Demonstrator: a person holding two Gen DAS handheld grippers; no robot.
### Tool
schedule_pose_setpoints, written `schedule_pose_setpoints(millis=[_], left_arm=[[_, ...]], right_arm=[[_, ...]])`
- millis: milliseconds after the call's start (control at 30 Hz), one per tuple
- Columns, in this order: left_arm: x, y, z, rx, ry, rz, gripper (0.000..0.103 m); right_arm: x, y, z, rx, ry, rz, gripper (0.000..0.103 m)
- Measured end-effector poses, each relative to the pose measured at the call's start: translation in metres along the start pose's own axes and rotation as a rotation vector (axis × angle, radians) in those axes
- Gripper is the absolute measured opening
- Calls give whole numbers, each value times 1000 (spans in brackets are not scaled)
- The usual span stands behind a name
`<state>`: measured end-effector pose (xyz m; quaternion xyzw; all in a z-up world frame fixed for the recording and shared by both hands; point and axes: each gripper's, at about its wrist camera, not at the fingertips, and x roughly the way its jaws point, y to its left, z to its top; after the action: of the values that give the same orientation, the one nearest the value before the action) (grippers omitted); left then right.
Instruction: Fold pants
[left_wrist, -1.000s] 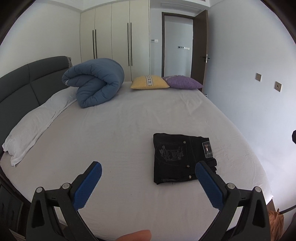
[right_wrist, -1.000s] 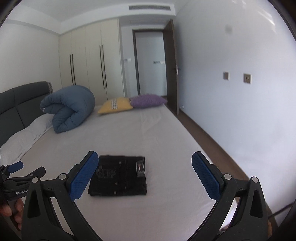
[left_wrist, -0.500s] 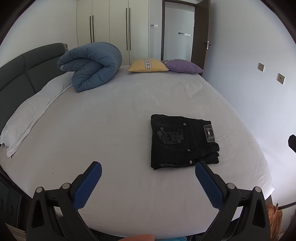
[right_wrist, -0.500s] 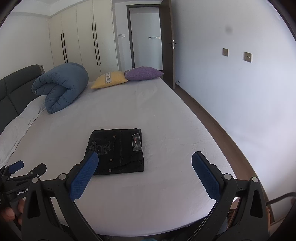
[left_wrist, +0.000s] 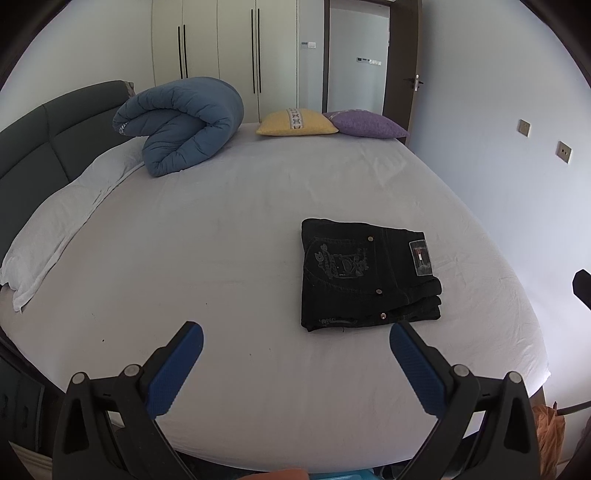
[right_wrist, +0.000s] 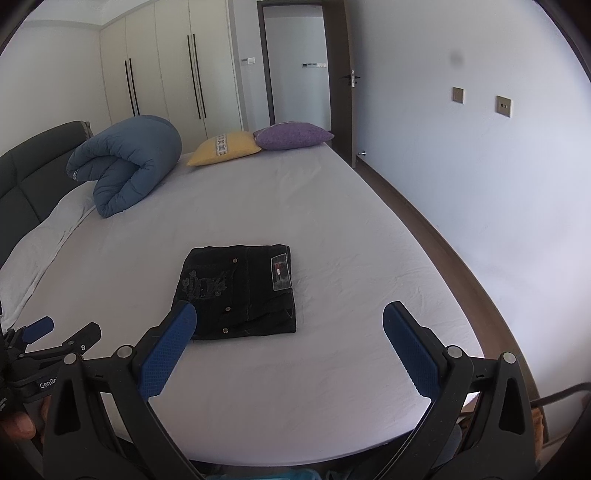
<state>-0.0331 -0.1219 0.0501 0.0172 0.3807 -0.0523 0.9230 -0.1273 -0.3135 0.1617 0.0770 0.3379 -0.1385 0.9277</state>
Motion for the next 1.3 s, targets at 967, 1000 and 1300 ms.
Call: schedule_pose_setpoints(millis=[967, 1000, 1300], left_arm=[[-1, -3, -2, 14, 9, -11, 103], [-1, -3, -2, 15, 8, -12, 103], [-1, -5, -3, 19, 8, -13, 103]], right_arm=[[7, 15, -3, 0, 13, 16, 103], [6, 15, -3, 1, 12, 17, 103], [6, 15, -2, 2, 13, 18, 103]])
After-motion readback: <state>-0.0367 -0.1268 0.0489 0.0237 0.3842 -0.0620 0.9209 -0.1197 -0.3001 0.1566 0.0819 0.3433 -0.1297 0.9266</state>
